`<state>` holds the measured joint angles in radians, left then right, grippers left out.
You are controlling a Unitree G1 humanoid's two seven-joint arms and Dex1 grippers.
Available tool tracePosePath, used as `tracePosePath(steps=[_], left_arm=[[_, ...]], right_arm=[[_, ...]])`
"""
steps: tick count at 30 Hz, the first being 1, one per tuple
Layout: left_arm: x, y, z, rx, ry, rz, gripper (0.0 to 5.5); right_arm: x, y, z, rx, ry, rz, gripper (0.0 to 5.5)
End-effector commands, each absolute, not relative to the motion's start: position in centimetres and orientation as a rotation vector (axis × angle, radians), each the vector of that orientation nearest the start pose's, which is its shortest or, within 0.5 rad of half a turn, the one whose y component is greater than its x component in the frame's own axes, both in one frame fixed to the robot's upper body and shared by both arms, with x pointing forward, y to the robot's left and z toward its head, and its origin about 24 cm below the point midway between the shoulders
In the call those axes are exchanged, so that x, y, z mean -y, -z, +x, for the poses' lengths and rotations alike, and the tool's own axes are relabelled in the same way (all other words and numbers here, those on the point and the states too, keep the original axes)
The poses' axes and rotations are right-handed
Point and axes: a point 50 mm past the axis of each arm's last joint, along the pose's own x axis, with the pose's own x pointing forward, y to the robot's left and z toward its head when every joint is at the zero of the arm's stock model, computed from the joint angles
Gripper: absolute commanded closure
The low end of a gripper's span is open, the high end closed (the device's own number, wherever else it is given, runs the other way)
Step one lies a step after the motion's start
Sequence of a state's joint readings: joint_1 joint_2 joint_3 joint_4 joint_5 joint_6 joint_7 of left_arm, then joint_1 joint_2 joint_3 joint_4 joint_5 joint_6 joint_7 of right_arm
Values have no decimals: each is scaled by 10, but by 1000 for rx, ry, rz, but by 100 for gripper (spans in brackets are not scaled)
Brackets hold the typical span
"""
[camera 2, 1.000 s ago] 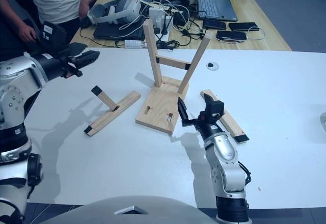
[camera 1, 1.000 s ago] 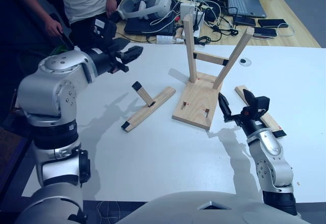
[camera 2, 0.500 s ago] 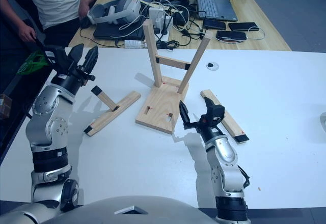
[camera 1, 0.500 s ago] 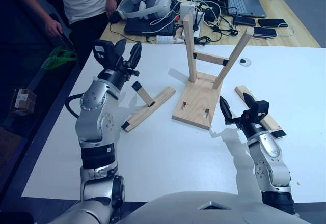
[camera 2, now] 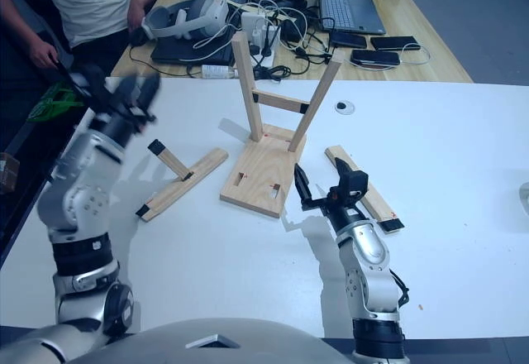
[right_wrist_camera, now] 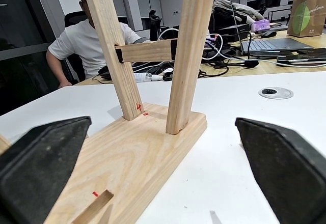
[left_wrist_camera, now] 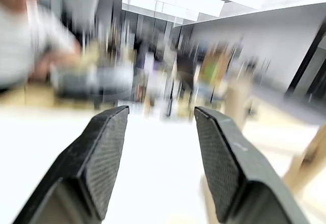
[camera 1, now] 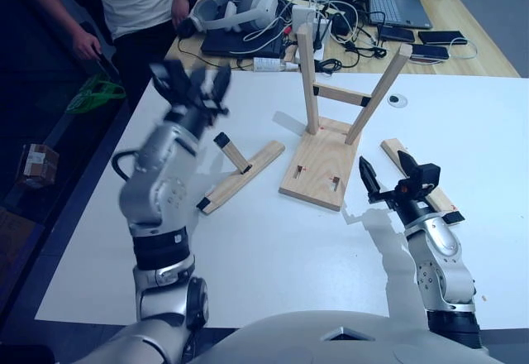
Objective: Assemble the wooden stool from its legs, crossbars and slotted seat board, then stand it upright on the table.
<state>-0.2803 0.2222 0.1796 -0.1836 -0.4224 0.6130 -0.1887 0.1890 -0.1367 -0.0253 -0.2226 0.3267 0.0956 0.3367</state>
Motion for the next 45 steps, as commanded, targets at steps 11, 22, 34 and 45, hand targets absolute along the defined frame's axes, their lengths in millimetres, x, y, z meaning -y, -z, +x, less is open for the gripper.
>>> tracePosePath(steps=[11, 22, 34, 45], left_arm=[[-167, -214, 315, 197, 338, -196, 314], [-155, -166, 316, -83, 411, -153, 314], [-156, -191, 330, 58, 330, -158, 314], [-161, -189, 262, -178, 827, -123, 314]], right_arm=[[167, -44, 215, -38, -294, 182, 10], [166, -42, 215, -39, -286, 186, 10], [166, -41, 215, -52, -293, 180, 10], [167, -39, 213, -56, -288, 184, 10]])
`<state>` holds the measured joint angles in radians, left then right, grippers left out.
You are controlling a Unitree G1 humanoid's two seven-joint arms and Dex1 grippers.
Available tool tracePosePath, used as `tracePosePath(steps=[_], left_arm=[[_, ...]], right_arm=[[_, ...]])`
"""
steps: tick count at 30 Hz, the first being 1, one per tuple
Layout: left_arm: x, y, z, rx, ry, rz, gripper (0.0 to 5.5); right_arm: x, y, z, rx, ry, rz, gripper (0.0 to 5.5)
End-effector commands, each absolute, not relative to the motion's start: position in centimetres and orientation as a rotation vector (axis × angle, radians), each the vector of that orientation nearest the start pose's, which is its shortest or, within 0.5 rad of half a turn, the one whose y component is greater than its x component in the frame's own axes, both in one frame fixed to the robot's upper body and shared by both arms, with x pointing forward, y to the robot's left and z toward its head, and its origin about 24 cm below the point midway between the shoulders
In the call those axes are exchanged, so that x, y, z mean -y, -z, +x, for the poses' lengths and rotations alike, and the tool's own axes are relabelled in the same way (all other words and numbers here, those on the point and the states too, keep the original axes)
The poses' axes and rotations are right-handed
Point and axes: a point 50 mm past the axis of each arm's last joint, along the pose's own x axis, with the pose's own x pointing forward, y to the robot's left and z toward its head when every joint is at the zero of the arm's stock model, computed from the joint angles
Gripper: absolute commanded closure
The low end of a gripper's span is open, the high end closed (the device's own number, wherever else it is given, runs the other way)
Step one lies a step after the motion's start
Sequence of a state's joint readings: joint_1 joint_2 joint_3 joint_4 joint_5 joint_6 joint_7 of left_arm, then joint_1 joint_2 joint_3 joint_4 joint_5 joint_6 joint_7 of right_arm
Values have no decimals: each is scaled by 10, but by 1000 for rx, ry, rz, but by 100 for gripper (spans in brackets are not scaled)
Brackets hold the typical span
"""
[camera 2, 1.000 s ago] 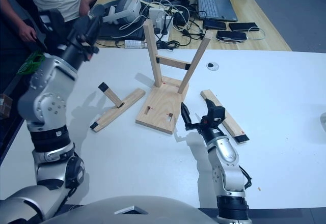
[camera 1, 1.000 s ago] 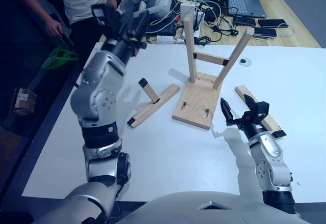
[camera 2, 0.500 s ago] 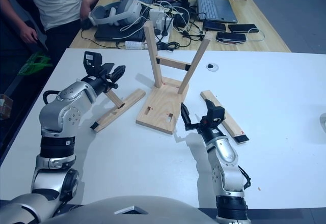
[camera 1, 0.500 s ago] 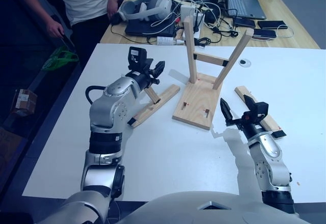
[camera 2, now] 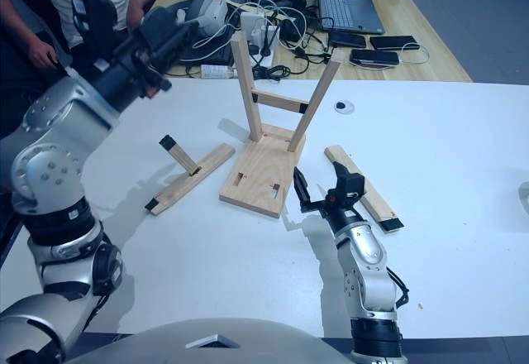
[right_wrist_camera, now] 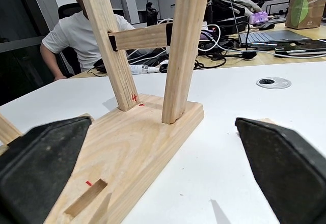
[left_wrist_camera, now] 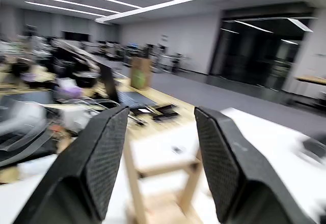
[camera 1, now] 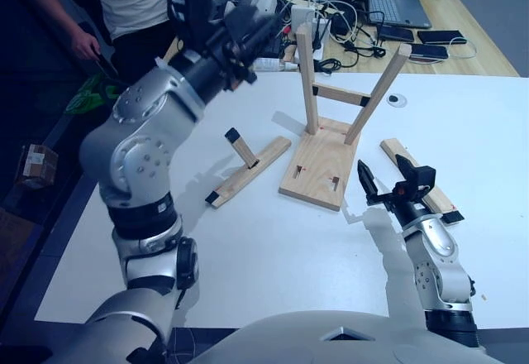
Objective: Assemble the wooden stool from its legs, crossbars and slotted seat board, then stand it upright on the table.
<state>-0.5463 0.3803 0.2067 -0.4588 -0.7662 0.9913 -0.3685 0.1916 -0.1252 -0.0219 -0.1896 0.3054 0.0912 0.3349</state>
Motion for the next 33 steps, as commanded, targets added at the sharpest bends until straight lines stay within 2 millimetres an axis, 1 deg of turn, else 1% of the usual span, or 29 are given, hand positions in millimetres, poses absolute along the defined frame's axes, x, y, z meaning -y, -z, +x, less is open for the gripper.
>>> tracePosePath(steps=[1, 3, 5, 7, 9, 11, 13, 16, 18, 20, 22, 25, 29, 33], left_arm=[[-167, -173, 259, -268, 817, -92, 314], [-180, -145, 260, -402, 734, -38, 314], [-193, -126, 267, -491, 638, -25, 314], [-205, -108, 274, -575, 555, -53, 314], [-217, -97, 283, -610, 454, -77, 314], [-228, -97, 296, -596, 350, -105, 314], [-231, -105, 303, -563, 318, -124, 314], [-228, -112, 299, -555, 382, -126, 314], [-228, -109, 293, -582, 423, -78, 314], [-229, -108, 290, -597, 456, -35, 289], [-236, -103, 287, -635, 454, 66, 264], [-246, -93, 286, -698, 454, 205, 259], [-242, -80, 283, -749, 562, 233, 259], [-240, -68, 284, -798, 590, 234, 259]], right_arm=[[167, -39, 214, -57, -292, 185, 10], [167, -39, 215, -58, -298, 186, 10], [167, -39, 215, -59, -302, 186, 10], [167, -39, 215, -62, -305, 186, 10], [167, -38, 216, -64, -308, 186, 10], [167, -39, 216, -63, -308, 185, 10], [168, -39, 216, -61, -303, 182, 10], [169, -38, 215, -67, -302, 179, 10], [168, -37, 215, -72, -303, 179, 10], [167, -37, 215, -72, -298, 180, 10], [167, -37, 215, -72, -294, 181, 10], [167, -37, 215, -74, -292, 181, 10], [167, -37, 216, -76, -293, 180, 10], [169, -38, 216, -77, -293, 175, 10]])
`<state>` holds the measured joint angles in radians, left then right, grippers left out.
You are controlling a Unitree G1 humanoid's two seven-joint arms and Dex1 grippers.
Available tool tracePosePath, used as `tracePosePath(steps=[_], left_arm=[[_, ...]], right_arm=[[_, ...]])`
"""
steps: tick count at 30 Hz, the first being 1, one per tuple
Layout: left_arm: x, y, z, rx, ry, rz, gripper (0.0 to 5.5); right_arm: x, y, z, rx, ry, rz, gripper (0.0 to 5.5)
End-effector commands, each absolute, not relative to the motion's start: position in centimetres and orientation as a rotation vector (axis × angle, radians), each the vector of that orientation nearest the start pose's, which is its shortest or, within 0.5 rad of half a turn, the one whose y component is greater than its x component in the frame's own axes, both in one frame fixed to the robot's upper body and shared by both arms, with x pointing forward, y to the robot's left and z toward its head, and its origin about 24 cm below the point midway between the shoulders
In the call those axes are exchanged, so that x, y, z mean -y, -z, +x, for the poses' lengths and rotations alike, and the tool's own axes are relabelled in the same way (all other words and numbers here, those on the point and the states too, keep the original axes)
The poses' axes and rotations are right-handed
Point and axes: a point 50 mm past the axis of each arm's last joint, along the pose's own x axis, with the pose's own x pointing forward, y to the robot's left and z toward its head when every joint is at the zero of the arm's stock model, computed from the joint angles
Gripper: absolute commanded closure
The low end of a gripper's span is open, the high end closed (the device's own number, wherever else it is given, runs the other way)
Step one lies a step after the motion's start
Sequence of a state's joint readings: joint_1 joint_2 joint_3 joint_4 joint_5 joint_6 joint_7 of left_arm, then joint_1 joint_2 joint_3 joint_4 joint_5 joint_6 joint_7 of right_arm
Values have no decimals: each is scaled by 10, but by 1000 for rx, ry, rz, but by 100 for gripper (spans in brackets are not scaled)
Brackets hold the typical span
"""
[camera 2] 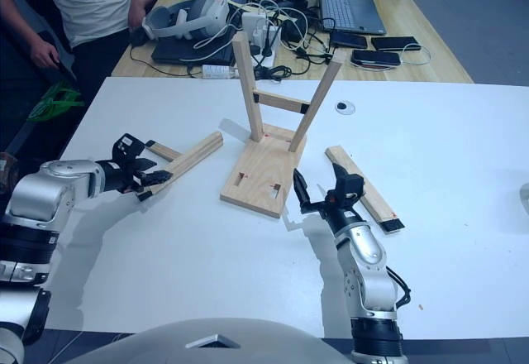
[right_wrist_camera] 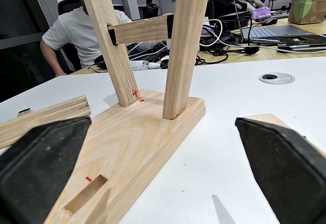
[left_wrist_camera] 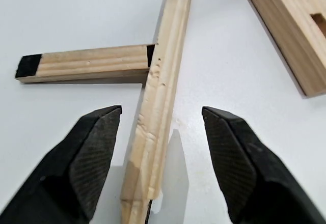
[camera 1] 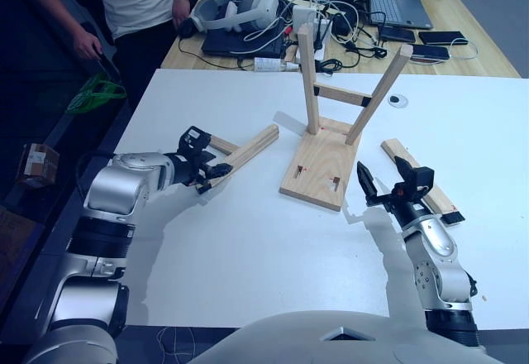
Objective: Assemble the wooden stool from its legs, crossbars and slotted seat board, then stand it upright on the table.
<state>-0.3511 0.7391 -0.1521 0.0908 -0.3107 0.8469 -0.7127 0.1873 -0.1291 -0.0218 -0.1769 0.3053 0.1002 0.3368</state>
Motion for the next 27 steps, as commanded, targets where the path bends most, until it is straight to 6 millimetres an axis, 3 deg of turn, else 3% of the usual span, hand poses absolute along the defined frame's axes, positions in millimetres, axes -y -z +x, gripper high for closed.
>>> tracePosePath(steps=[1, 11, 16, 18, 21, 23, 27], left_arm=[[-241, -65, 285, -810, 583, 244, 277], [-235, -59, 289, -784, 571, 250, 431], [-238, -57, 289, -745, 530, 244, 446], [-245, -61, 290, -702, 482, 342, 446], [-266, -90, 305, -501, 305, 763, 446], [-271, -128, 321, -265, 128, 922, 446], [-251, -179, 327, 218, -43, 1282, 446]], right_arm=[[169, -38, 216, -77, -291, 174, 10], [169, -40, 220, -71, -295, 170, 10], [172, -41, 224, -69, -278, 160, 10], [176, -43, 227, -69, -263, 172, 10], [181, -55, 236, -58, -225, 381, 10], [175, -69, 239, -65, -309, 658, 10], [157, -106, 233, -53, -559, 967, 10]])
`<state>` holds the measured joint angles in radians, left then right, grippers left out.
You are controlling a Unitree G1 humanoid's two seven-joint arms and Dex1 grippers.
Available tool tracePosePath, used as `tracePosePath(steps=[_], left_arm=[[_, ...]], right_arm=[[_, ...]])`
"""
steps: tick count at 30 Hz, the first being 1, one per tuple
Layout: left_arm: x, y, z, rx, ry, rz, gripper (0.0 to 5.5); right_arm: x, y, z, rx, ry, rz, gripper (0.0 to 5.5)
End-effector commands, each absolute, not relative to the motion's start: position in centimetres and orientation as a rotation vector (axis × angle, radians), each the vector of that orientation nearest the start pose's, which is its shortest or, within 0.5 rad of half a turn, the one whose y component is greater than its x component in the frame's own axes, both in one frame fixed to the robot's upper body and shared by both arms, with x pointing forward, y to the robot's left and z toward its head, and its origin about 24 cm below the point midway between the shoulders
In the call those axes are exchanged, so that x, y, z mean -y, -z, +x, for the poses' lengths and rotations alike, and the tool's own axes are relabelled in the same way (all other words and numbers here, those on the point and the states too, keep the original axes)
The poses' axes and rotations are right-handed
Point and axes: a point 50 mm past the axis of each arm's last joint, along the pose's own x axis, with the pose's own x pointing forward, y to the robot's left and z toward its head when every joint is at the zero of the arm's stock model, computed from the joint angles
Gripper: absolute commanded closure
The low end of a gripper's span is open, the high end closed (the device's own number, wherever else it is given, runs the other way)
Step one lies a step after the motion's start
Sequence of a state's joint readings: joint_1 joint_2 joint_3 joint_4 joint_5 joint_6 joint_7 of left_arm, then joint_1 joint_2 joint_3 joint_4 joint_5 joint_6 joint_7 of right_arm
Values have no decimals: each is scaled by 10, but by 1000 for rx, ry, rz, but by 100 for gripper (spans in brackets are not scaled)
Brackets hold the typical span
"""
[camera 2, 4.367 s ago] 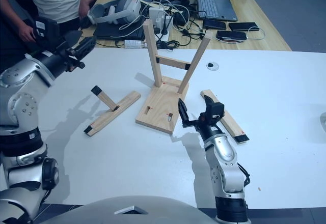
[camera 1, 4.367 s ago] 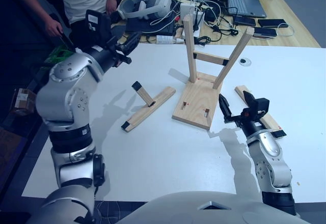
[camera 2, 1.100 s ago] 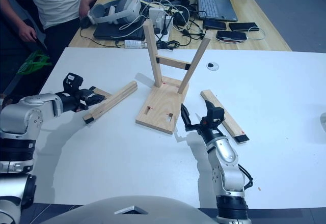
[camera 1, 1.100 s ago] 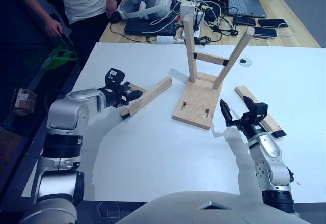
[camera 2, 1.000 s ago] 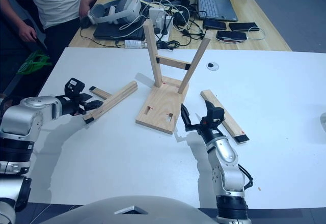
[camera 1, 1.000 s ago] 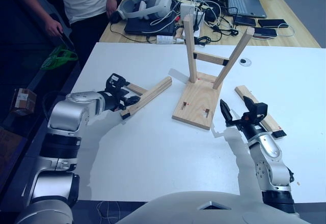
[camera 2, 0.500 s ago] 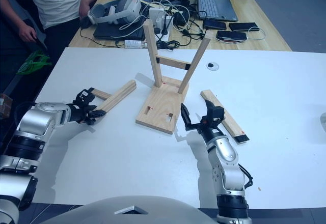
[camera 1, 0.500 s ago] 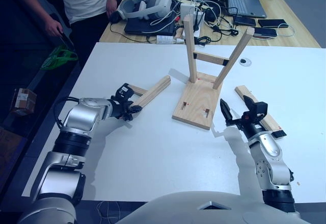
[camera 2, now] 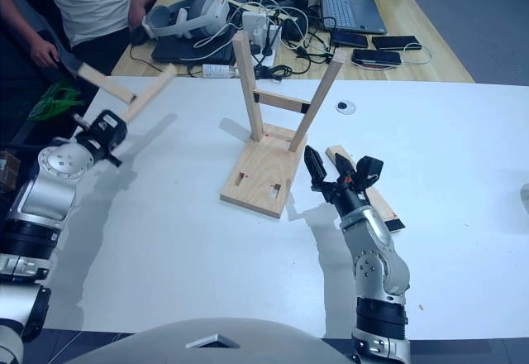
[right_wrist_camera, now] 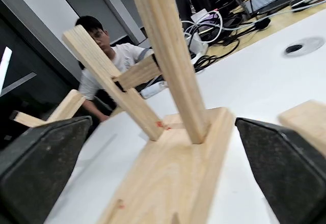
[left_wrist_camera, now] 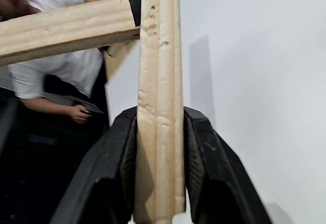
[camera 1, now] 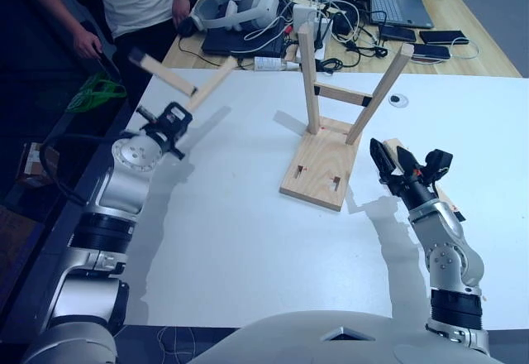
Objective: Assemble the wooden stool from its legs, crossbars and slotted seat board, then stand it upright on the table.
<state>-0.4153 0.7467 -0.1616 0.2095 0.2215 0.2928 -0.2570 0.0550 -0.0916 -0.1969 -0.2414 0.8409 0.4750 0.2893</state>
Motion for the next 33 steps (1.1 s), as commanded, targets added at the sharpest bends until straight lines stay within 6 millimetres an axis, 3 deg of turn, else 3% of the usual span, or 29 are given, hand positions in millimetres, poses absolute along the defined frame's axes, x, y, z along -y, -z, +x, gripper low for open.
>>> tracePosePath(steps=[1, 4, 8, 15, 21, 33], left_arm=[[-241, -185, 322, 338, -45, 1354, 446], [-213, -190, 308, 626, 1, 1473, 446], [-188, -187, 294, 840, 57, 1513, 446], [-153, -171, 283, 940, 180, 1464, 446], [-141, -166, 277, 961, 229, 1454, 446], [-140, -165, 281, 959, 210, 1492, 446]], right_arm=[[150, -116, 230, -57, -636, 997, 10], [135, -140, 223, -68, -780, 1121, 10], [129, -165, 228, -82, -814, 1225, 10], [127, -183, 249, 1, -729, 1312, 10], [119, -186, 260, 18, -684, 1358, 10], [116, -177, 264, 33, -636, 1309, 225]])
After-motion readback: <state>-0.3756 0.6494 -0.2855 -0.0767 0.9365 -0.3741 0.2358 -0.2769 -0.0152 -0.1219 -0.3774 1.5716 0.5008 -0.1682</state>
